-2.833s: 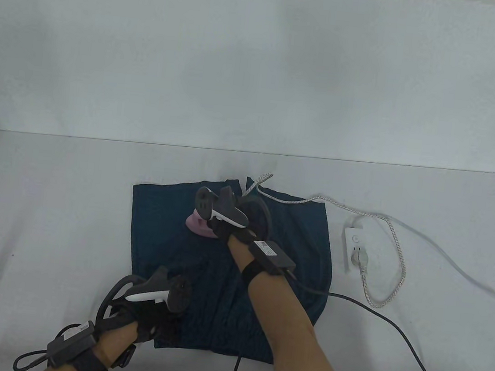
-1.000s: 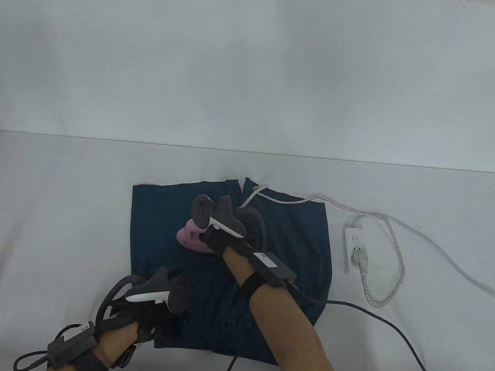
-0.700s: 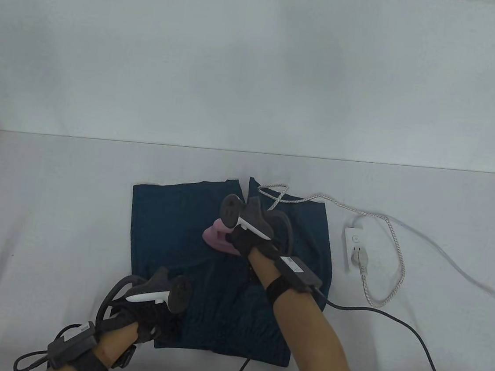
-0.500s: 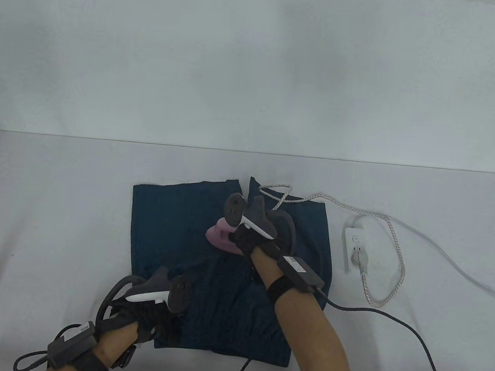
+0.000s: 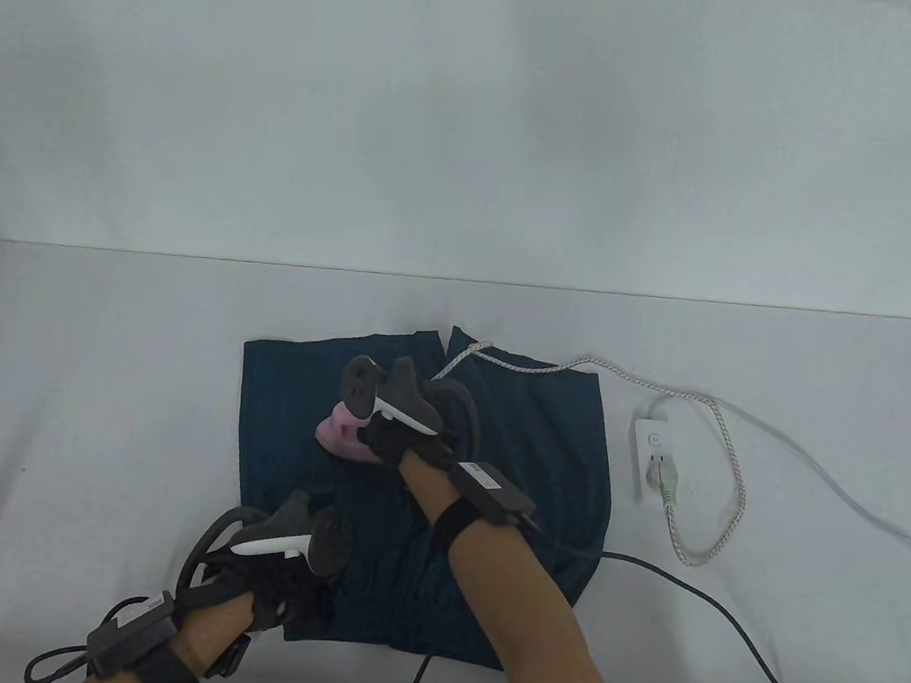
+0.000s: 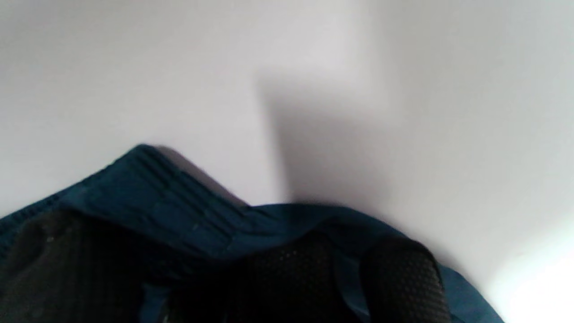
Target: Iron shorts with electric iron on table
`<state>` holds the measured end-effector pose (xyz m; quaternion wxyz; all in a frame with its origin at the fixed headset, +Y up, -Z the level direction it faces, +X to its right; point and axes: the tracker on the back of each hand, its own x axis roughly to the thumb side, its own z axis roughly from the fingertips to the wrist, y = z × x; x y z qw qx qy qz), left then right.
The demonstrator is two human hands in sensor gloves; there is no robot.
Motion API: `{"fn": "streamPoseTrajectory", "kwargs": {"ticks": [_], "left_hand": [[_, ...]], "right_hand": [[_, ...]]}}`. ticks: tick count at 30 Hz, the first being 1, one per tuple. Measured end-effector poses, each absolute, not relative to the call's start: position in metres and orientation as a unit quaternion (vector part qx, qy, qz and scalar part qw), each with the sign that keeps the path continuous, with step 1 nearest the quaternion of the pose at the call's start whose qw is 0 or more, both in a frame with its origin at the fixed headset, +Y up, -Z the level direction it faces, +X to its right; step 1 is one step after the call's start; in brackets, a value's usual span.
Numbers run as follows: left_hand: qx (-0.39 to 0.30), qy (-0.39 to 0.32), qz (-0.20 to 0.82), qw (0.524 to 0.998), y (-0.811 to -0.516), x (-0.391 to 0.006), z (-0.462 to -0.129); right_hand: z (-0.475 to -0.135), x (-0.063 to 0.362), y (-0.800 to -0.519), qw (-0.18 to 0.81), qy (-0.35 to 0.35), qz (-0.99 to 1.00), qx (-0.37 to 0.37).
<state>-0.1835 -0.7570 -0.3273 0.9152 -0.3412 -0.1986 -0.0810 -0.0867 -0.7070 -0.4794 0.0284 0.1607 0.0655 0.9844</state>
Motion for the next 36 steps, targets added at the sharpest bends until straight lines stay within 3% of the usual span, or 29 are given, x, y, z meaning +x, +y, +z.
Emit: {"fn": "streamPoseTrajectory", "kwargs": {"ticks": [8, 14, 23, 36], "left_hand": [[-0.341, -0.198, -0.082, 0.915, -0.757, -0.183, -0.327], [-0.341, -0.199, -0.082, 0.915, -0.757, -0.183, -0.327], [-0.341, -0.200, -0.082, 0.915, -0.756, -0.184, -0.327], [-0.341, -0.200, -0.082, 0.915, -0.756, -0.184, -0.327]], "right_hand": [[-0.464, -0.132, -0.710, 0.048, 0.075, 0.974, 0.209], [-0.461, -0.137, -0.711, 0.045, 0.078, 0.974, 0.208], [-0.459, -0.107, -0.710, 0.039, 0.121, 0.977, 0.169], [-0.455, -0.032, -0.709, 0.036, 0.128, 0.982, 0.133]]}}
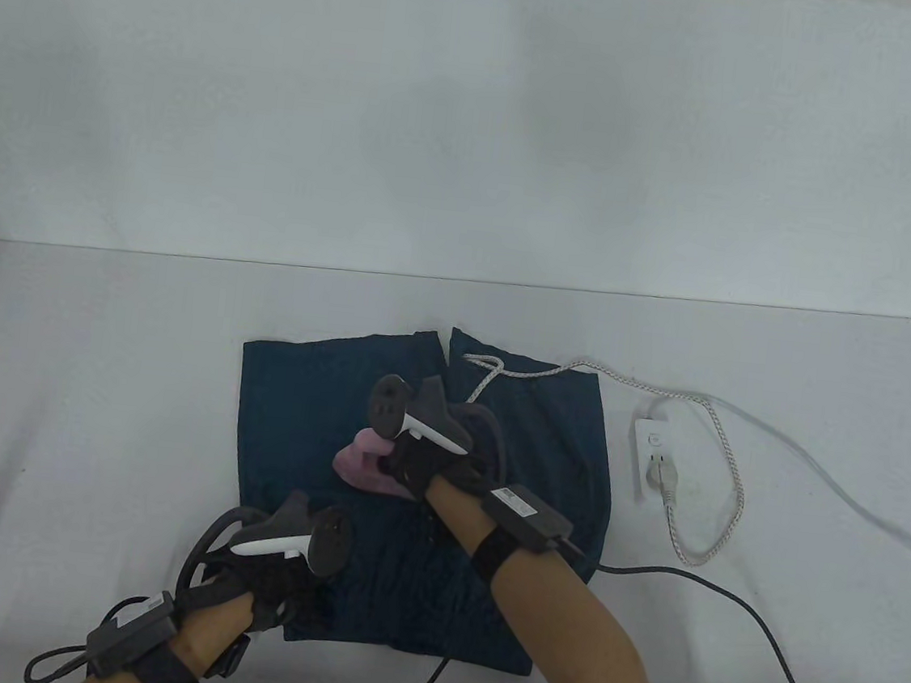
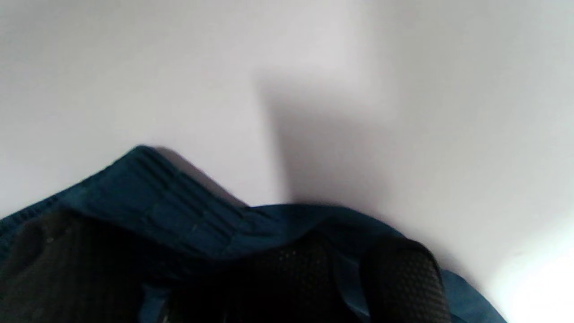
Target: Iron shorts with electric iron on table
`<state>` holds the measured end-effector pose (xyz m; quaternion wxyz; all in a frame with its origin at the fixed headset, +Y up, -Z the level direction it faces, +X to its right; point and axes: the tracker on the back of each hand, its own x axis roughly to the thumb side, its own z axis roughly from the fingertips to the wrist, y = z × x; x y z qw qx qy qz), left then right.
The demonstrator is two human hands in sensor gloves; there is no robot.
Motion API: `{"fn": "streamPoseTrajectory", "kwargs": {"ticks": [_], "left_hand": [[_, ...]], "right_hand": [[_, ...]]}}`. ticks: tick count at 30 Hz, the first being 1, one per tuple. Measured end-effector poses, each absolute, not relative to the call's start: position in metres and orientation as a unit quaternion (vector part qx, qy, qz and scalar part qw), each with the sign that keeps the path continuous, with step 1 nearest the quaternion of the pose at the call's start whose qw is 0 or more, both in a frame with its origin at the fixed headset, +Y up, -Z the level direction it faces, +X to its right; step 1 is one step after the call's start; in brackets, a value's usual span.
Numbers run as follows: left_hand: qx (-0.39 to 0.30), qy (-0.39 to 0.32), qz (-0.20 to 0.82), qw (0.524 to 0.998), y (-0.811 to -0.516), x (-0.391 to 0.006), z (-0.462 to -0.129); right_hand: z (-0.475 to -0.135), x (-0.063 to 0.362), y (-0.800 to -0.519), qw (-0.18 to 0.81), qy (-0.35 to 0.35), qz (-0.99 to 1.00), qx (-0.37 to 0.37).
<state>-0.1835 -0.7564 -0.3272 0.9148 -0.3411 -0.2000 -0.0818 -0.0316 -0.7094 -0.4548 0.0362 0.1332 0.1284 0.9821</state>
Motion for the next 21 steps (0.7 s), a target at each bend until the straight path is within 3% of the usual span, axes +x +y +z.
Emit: {"fn": "streamPoseTrajectory", "kwargs": {"ticks": [10, 21], "left_hand": [[-0.341, -0.199, -0.081, 0.915, -0.756, -0.184, -0.327], [-0.341, -0.200, -0.081, 0.915, -0.757, -0.184, -0.327]], "right_hand": [[-0.453, -0.023, -0.709, 0.032, 0.127, 0.983, 0.128], [-0.454, -0.083, -0.707, 0.023, 0.129, 0.975, 0.181]]}}
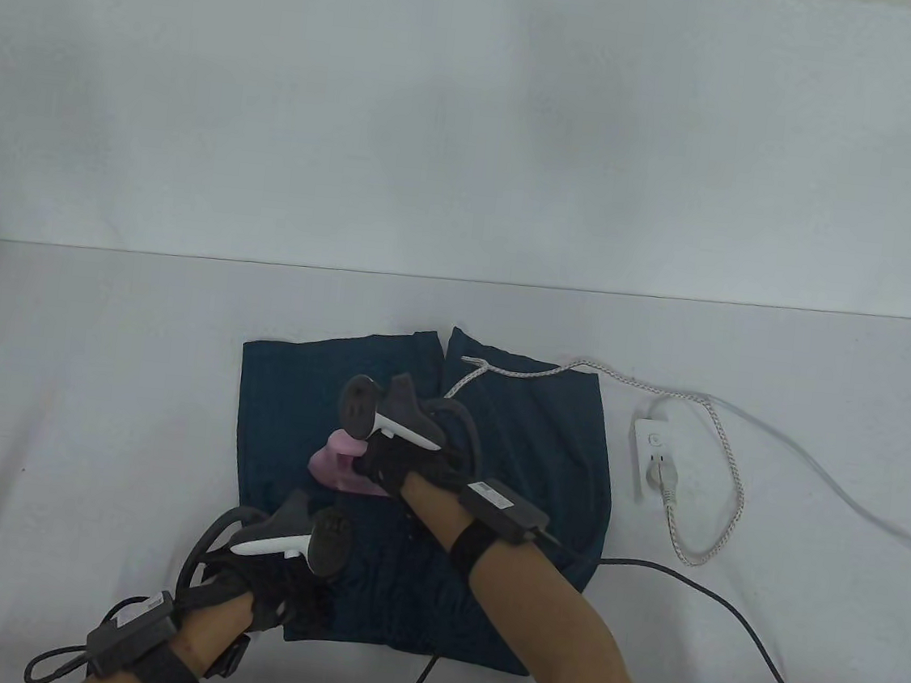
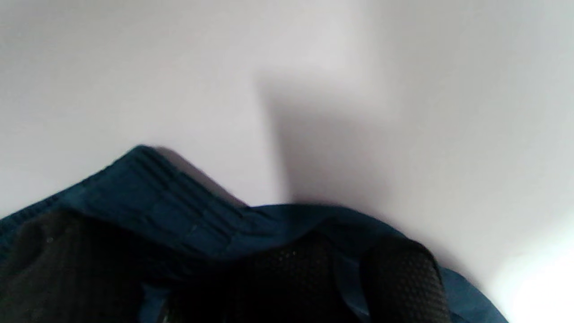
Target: Iron shorts with electric iron on table
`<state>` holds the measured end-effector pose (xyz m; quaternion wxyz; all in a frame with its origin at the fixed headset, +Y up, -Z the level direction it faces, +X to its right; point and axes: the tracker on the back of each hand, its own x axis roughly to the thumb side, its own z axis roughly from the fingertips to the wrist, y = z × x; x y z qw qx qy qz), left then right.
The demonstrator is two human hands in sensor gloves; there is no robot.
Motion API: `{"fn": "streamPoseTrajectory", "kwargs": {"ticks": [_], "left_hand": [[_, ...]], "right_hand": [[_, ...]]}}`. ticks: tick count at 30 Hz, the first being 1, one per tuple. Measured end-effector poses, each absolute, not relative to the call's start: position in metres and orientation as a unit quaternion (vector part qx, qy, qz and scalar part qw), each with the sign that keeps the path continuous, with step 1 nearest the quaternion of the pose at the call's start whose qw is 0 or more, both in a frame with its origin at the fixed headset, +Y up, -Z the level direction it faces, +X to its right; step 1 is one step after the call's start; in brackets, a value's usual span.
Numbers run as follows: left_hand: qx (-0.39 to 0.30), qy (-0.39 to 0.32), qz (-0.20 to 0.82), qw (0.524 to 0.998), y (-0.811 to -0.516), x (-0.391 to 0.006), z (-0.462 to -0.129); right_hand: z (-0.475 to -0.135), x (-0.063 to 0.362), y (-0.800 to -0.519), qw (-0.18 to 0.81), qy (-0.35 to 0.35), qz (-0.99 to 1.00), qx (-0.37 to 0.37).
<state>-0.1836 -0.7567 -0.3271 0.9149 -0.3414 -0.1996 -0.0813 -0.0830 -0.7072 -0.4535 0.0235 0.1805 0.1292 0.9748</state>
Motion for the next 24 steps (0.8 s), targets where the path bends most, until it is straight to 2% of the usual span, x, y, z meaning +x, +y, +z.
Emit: {"fn": "streamPoseTrajectory", "kwargs": {"ticks": [12, 24], "left_hand": [[-0.341, -0.200, -0.082, 0.915, -0.757, -0.183, -0.327], [-0.340, -0.200, -0.083, 0.915, -0.757, -0.183, -0.327]], "right_hand": [[-0.443, -0.137, -0.710, 0.027, 0.130, 0.959, 0.249], [-0.437, -0.108, -0.711, 0.023, 0.139, 0.961, 0.239]]}}
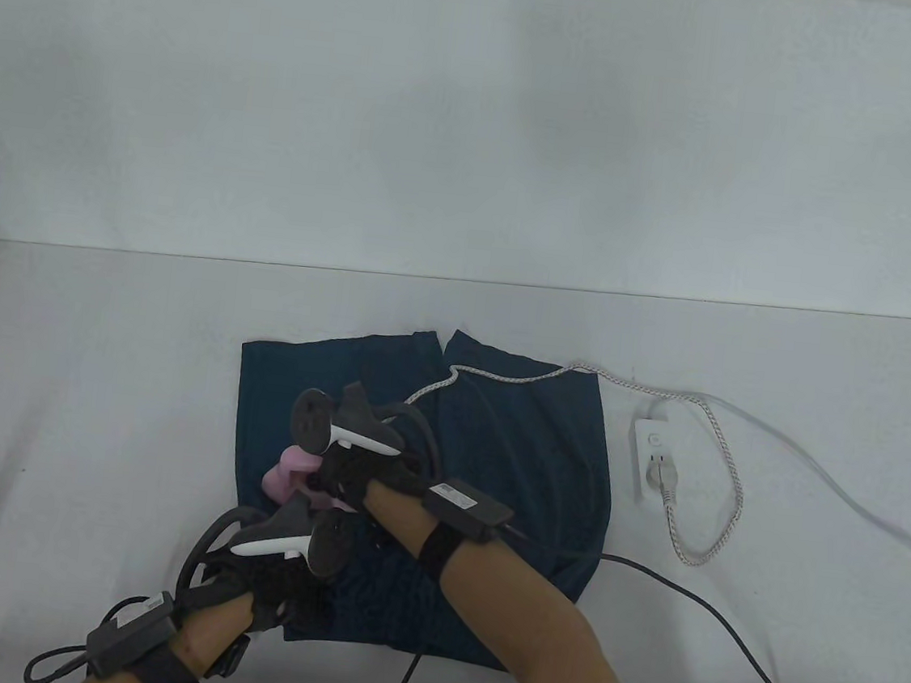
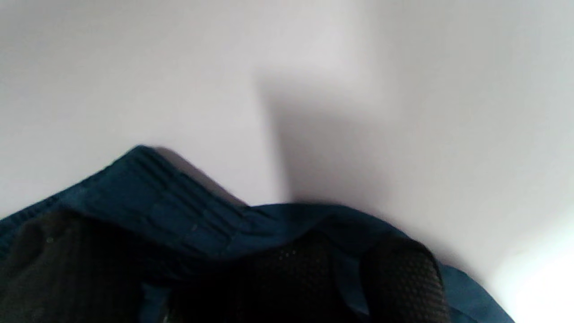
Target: Iron shorts with electric iron on table
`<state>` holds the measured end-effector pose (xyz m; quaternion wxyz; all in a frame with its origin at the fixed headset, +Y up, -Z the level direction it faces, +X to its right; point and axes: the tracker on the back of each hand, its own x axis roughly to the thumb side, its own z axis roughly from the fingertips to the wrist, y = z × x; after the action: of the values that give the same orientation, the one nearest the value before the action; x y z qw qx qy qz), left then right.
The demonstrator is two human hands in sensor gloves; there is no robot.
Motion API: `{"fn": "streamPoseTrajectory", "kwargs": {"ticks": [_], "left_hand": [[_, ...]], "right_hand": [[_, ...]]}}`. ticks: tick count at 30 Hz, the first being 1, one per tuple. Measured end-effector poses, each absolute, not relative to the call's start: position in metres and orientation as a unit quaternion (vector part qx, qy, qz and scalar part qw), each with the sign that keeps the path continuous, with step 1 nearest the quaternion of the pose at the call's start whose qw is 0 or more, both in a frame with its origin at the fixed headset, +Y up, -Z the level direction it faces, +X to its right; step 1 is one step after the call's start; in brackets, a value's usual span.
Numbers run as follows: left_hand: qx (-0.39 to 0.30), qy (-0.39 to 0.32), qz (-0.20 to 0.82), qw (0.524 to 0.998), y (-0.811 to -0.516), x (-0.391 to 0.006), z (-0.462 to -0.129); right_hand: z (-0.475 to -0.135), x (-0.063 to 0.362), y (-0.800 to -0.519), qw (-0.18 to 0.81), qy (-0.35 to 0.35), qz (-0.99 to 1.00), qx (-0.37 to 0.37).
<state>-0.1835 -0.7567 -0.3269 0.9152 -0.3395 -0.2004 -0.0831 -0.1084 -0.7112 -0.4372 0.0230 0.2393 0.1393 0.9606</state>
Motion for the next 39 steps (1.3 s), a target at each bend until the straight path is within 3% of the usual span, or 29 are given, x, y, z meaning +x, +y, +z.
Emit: {"fn": "streamPoseTrajectory", "kwargs": {"ticks": [21, 39], "left_hand": [[-0.327, -0.204, -0.093, 0.918, -0.757, -0.184, -0.323], [-0.329, -0.199, -0.097, 0.918, -0.757, -0.183, -0.321]], "right_hand": [[-0.422, -0.023, -0.710, 0.017, 0.135, 0.971, 0.195], [-0.421, -0.097, -0.712, 0.026, 0.119, 0.958, 0.261]]}}
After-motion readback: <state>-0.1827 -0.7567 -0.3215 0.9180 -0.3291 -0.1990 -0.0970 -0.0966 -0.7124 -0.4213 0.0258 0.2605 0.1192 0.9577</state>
